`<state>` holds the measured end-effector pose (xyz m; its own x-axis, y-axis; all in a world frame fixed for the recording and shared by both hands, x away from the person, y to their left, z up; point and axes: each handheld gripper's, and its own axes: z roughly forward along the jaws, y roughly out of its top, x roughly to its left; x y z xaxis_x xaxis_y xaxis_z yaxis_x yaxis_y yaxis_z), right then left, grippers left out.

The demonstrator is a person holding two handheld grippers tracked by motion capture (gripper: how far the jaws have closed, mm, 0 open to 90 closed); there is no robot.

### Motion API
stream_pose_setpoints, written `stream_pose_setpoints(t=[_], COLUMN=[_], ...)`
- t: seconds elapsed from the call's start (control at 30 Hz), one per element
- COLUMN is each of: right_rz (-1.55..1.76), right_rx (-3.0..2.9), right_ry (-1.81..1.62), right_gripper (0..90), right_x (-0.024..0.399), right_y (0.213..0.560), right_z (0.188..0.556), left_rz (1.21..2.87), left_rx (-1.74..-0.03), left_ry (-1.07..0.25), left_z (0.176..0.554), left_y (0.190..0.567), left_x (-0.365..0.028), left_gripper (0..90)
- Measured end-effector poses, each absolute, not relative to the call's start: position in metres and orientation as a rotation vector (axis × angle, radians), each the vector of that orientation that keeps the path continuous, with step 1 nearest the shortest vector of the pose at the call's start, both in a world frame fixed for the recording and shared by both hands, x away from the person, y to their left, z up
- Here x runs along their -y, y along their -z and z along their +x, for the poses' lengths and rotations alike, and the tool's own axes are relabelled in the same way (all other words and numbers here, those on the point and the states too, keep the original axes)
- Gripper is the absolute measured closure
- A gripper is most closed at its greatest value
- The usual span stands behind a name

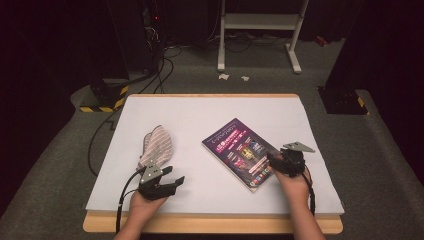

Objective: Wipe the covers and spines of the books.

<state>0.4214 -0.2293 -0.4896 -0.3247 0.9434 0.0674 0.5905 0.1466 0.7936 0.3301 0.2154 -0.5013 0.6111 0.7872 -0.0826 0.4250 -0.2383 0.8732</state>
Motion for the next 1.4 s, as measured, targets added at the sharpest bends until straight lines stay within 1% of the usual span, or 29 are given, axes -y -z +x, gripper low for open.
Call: stream_pose_setpoints(t=[0.17,0.27,0.5,0.6,0.83,1.13,1.3,1.4], right_rz=[1.505,1.538,1.532,1.503,1.439,1.331,1.281,1.252], right_rx=[-2.015,-2.027,-2.046,-2.071,-2.125,-2.218,-2.260,-2.276], right_ry=[-0.990,-0.996,-0.998,-0.998,-1.018,-1.033,-1.068,-1.073], right_gripper=[36.2,33.7,37.2,39.7,40.9,42.8,45.0,45.8], right_x=[0.235,0.237,0.235,0.230,0.213,0.178,0.160,0.153], right_y=[0.500,0.504,0.504,0.503,0.504,0.503,0.505,0.504], right_z=[0.440,0.445,0.444,0.437,0.411,0.380,0.367,0.364], left_rz=[1.863,1.867,1.859,1.846,1.853,1.889,1.917,1.960], left_rx=[-0.976,-0.977,-0.986,-1.017,-1.015,-0.995,-0.986,-0.990], left_ry=[-0.474,-0.479,-0.469,-0.414,-0.407,-0.389,-0.368,-0.371], left_z=[0.329,0.329,0.328,0.330,0.330,0.335,0.340,0.345], left_y=[0.500,0.500,0.499,0.497,0.496,0.495,0.494,0.495], left_x=[-0.216,-0.216,-0.214,-0.214,-0.206,-0.188,-0.174,-0.165], left_gripper=[34.5,34.0,33.8,34.7,34.2,34.4,35.8,36.3])
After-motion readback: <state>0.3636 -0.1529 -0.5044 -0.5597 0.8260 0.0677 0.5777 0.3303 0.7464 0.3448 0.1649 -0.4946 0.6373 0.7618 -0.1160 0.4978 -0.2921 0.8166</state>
